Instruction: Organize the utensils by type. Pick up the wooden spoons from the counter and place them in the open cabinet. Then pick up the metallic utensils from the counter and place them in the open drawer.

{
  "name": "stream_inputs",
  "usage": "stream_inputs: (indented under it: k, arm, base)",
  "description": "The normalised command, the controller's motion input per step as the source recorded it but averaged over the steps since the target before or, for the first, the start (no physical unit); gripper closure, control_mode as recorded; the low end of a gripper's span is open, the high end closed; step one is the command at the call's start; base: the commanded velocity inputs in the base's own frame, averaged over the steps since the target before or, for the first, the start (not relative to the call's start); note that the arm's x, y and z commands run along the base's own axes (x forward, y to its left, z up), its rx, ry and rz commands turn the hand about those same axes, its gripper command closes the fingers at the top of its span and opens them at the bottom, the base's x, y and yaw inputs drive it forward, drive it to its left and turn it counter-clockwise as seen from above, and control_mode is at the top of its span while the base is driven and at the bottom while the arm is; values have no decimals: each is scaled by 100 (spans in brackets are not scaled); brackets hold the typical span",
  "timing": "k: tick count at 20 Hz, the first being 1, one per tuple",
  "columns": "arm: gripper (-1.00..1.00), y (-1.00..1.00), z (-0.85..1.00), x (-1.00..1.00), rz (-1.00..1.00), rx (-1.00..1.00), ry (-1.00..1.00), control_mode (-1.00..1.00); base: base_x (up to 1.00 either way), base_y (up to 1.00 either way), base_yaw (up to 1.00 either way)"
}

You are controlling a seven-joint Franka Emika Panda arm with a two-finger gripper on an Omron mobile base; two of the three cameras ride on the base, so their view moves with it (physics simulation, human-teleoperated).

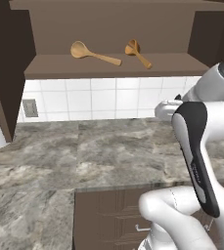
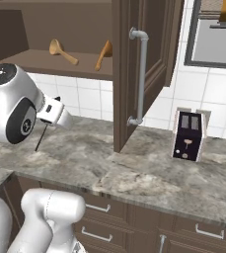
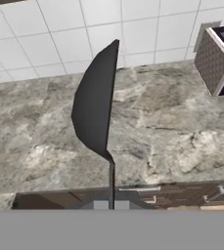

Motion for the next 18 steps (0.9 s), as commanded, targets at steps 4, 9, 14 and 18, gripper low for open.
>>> stream_inputs:
  k: [4, 9, 14, 18]
  arm:
    - [100, -18, 32, -3, 0, 0, 0, -100]
    - [100, -1, 11, -17, 0, -3, 0, -100]
    - [100, -4, 2, -5, 0, -6, 0, -100]
    - [100, 0, 18, -10, 0, -1, 0, -100]
  base:
    - [0, 0, 0]
    - [0, 0, 0]
    - [0, 0, 0]
    - [0, 0, 0]
